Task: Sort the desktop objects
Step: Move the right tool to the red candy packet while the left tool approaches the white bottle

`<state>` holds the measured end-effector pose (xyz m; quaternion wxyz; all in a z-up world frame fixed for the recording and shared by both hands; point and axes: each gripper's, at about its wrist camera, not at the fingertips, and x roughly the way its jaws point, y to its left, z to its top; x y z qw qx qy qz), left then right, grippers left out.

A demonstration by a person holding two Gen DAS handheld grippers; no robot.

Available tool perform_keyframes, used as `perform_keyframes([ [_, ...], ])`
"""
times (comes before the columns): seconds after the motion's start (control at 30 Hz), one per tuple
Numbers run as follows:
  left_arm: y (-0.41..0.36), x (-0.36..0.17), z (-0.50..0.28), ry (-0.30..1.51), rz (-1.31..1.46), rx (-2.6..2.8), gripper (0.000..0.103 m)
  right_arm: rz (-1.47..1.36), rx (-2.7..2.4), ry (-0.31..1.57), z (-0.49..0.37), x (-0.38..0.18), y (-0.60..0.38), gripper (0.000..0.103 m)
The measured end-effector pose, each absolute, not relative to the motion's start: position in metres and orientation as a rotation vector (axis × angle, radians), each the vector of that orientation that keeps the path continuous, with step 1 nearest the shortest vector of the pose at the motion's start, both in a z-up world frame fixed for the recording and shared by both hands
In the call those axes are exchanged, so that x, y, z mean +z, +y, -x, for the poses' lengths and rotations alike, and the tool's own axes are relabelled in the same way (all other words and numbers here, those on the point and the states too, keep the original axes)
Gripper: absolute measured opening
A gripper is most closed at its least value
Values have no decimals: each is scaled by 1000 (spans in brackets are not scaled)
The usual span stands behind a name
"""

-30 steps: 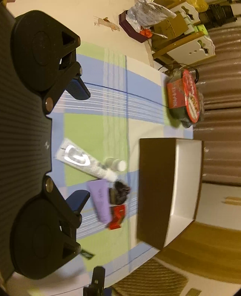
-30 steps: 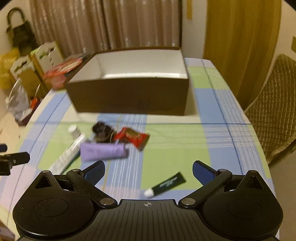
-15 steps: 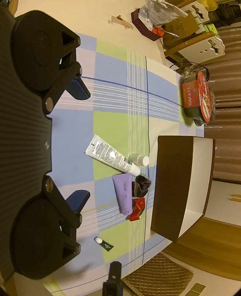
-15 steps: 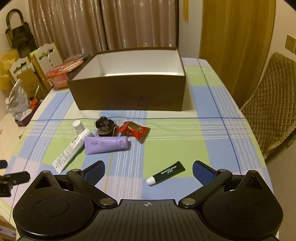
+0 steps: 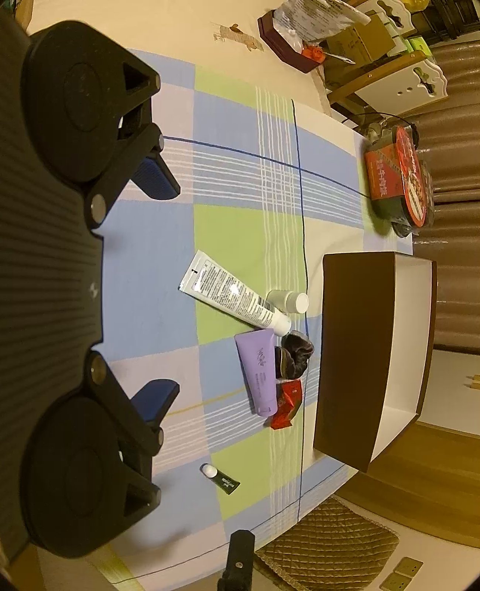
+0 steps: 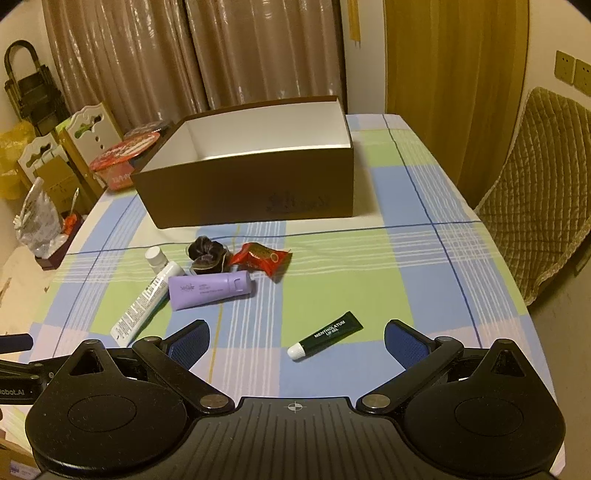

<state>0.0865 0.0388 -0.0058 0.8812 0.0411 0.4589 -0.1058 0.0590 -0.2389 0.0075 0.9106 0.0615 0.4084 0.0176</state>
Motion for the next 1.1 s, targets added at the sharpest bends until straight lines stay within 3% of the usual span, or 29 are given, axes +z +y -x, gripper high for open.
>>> perform_keyframes([
  [0.67,35,-19,-91,974,-97,-253,102,-80,16,892,-49,-13,-259,103],
  [1.1,28,-32,-111,994,-120,-283,102,109,199,887,-78,-26,-249,103],
])
